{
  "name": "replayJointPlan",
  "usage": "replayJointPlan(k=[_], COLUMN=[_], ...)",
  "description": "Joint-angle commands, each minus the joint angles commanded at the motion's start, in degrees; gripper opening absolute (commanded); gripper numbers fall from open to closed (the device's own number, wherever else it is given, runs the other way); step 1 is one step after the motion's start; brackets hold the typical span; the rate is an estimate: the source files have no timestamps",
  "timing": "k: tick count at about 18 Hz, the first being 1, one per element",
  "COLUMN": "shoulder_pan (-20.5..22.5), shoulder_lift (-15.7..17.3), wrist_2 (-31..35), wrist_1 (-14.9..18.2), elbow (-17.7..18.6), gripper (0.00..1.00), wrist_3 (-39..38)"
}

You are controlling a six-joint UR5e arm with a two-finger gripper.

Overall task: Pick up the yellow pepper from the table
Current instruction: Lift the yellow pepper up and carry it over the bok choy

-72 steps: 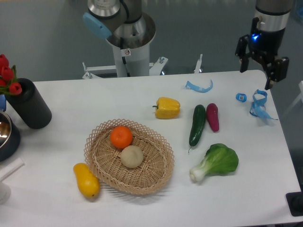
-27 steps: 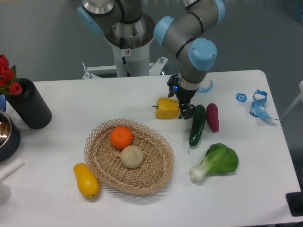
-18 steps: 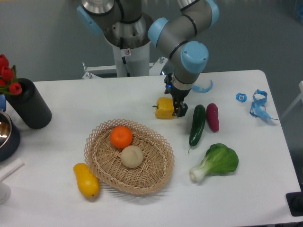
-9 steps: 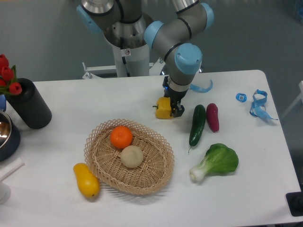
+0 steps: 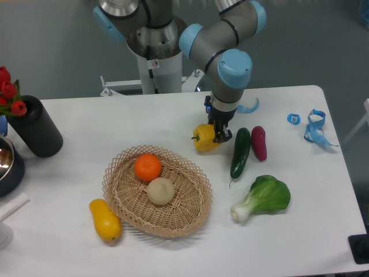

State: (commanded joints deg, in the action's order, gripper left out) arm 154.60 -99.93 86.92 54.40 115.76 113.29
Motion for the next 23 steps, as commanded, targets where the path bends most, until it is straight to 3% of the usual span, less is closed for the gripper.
replayJointPlan(k=[2,7,12,23], shoulder_pan=[0.18,0.53,3.07,3.52], shoulder_lift=[0.35,-0.34,-3.07,-3.25], wrist_2=[-0.17,-3.85,-9.83,-17.22], wrist_1=[0.0,0.18,0.26,0.18], elbow=[-3.33,-15.46,-23.02,-24.87], gripper=[0.13,0.14,0.13,0.13], wrist_3=[-0.78,-12.28,-17.4,-27.41])
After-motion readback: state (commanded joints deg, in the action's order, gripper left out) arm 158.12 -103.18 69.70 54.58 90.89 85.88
